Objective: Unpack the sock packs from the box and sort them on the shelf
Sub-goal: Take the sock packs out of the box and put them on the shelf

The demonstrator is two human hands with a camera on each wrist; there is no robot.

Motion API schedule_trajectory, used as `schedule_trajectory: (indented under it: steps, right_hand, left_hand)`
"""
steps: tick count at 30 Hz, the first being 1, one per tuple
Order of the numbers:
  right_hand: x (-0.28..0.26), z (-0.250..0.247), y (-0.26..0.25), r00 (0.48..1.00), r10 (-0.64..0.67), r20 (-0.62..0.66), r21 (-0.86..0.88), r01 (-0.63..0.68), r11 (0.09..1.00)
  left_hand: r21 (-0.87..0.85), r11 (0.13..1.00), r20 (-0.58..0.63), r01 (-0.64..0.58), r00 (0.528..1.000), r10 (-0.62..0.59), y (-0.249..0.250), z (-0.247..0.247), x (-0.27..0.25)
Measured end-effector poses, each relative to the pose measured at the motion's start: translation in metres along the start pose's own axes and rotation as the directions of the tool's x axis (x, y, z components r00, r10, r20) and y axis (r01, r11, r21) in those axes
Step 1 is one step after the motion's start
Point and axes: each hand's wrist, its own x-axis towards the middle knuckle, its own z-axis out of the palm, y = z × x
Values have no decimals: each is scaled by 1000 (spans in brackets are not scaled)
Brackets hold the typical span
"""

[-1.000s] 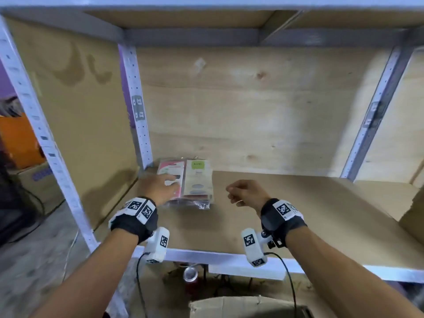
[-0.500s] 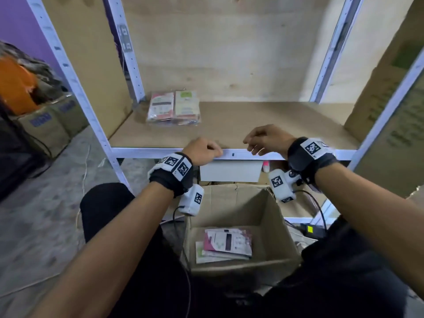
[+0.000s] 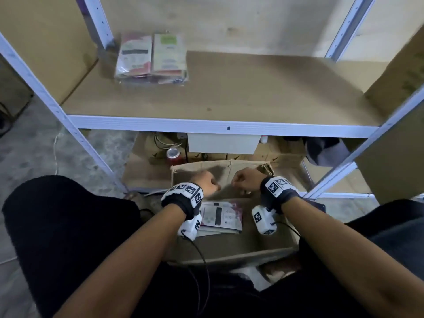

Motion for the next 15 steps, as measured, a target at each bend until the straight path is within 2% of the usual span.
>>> schedule_trajectory:
  steps: [3, 9, 13, 15]
  right_hand:
    - [32, 28, 19, 995, 69, 68, -18, -68, 998]
    - [89, 76, 50, 969, 217, 114, -21, -216, 976]
    - [113, 96, 65, 950, 279, 137, -192, -251, 949]
    - [122, 106, 72, 943, 296, 150, -225, -259, 939]
  left_hand:
    - [10, 999, 69, 36, 997, -37, -10, 25, 21]
    - [106, 991, 148, 86, 984, -101, -16, 62, 51]
    - [97, 991, 179, 96, 977, -112, -22, 79, 58]
    - [86, 990, 170, 110, 978, -123, -28, 86, 58]
